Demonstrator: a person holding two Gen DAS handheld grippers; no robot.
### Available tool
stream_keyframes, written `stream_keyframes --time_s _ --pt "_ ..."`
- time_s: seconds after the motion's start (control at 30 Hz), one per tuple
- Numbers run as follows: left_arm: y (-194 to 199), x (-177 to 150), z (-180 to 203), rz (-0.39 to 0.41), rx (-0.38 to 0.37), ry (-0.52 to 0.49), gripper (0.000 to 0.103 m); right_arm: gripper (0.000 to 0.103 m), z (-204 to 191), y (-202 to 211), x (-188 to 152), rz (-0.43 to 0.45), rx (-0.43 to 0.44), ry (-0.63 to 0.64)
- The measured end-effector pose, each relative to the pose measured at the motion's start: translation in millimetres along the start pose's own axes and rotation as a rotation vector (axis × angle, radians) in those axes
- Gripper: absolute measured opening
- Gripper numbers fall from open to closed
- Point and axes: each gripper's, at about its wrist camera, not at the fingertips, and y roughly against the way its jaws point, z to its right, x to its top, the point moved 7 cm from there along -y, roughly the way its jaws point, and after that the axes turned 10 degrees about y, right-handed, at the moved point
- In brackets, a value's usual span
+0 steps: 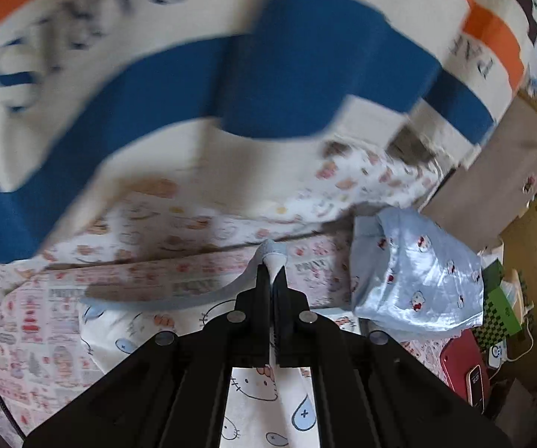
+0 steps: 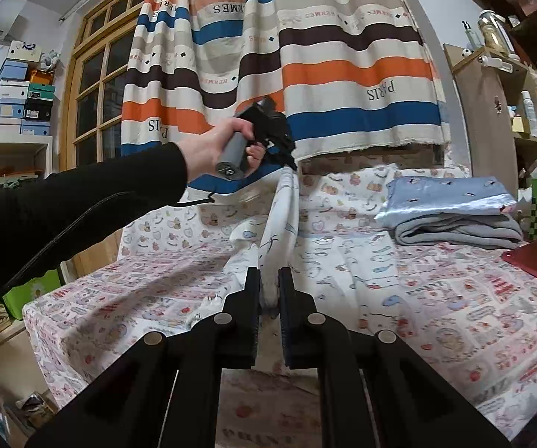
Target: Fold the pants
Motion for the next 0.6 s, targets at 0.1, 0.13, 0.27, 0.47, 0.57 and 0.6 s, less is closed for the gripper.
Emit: stream_keyframes --time_s 0.1,0.13,0.27,0.47,0.57,0.6 --pt "-18 -9 18 -0.026 0.005 -0.020 0.000 0.009 10 3 -6 -0.013 -0.014 -0.017" --pt "-25 -12 23 -0.036 0.007 -0.023 0.000 0.009 13 4 -7 -0.017 -0.019 -0.027" --pt "-48 -22 39 -0.070 0.019 -0.042 0.000 0.009 25 6 -14 -0.034 -0.030 -0.051" --pt "-74 -39 61 -0.115 0.018 -0.074 0.000 0.009 34 12 -18 -0.036 -0.051 -0.040" --pt "-88 -48 69 -0.142 0.018 -0.082 0.000 0.009 36 12 -22 -0.044 -0.048 -0.051" --pt "-92 -51 72 -0.150 0.020 -0.086 0.000 0.009 36 12 -22 -0.045 -0.048 -0.053"
